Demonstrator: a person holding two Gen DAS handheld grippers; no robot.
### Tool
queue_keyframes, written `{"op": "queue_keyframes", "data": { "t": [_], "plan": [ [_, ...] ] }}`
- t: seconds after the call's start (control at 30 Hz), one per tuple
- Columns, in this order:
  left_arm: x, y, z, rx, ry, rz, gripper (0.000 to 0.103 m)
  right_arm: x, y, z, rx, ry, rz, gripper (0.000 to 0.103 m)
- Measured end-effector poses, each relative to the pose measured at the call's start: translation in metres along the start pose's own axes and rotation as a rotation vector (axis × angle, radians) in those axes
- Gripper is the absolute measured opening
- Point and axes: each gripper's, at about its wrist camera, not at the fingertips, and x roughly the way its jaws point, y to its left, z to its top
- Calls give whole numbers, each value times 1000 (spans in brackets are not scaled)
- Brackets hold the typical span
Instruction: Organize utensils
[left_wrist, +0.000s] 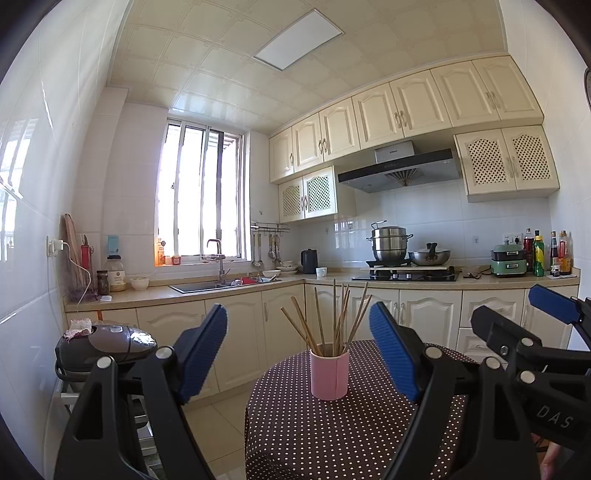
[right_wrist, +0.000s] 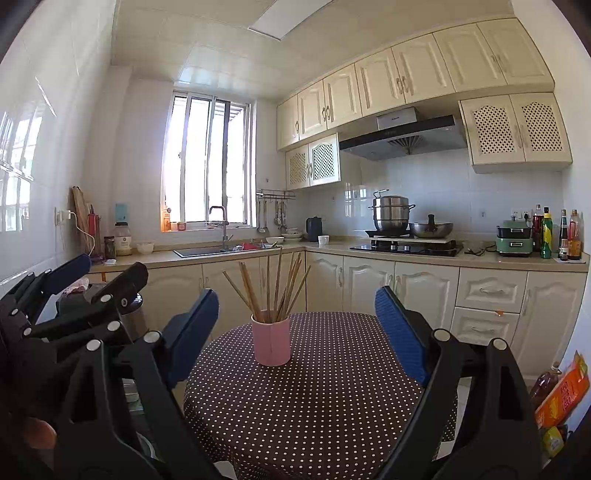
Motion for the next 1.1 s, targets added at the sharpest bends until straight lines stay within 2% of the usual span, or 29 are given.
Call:
{"op": "queue_keyframes", "data": {
  "t": [1.1],
  "plan": [
    [5,9,-2,1,6,6,78,4,-1,0,4,9,1,85]
  ]
}}
